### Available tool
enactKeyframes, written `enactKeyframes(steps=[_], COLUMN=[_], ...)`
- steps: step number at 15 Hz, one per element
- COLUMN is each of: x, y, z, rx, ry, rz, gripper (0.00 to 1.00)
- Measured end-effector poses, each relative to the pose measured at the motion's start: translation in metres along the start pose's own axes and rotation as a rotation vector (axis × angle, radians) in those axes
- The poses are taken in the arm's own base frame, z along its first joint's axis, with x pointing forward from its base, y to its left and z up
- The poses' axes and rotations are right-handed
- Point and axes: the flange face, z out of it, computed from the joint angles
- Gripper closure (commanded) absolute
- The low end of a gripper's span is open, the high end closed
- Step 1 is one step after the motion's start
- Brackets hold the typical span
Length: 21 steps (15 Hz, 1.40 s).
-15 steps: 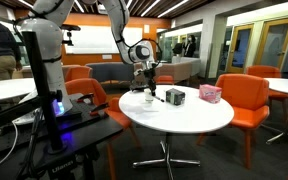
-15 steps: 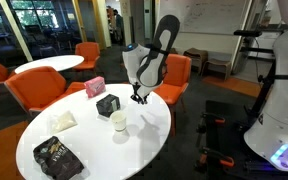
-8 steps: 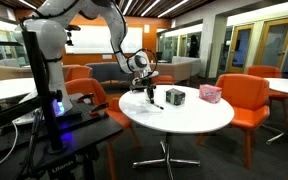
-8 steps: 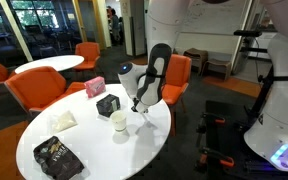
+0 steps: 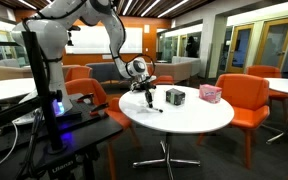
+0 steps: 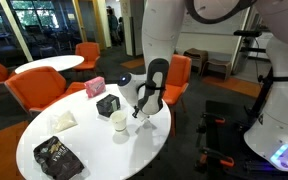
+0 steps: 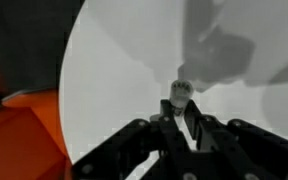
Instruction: Take the black marker out of the coffee cup and place it on the table
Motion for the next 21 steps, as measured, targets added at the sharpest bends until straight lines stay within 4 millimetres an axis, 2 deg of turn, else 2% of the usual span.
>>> enactKeyframes(steps=[5,6,7,8,12,15,16,18,21], x=[-0.006,-0.007,-0.007,-0.006,0.003,0.010,0.013,0.019,0.034], y=[-0.006,-0.006,-0.005,-0.003,0.002,0.004,0.004,0.006,0.025], z=[0.007,0.010,0.013,0.016,0.022,0.018,0.013,-0.002,-0.040], rx=[0.012,0.018,0.026,0.036,0.076,0.100,0.116,0.153,0.230], ry=[-0.029,-0.049,-0.068,-0.084,-0.119,-0.123,-0.123,-0.133,-0.185], rz=[0.015,0.021,0.025,0.029,0.039,0.041,0.036,0.013,-0.056], gripper=[0.95,0.84,0.55,0.54,0.25,0.03,0.00,0.00,0.00])
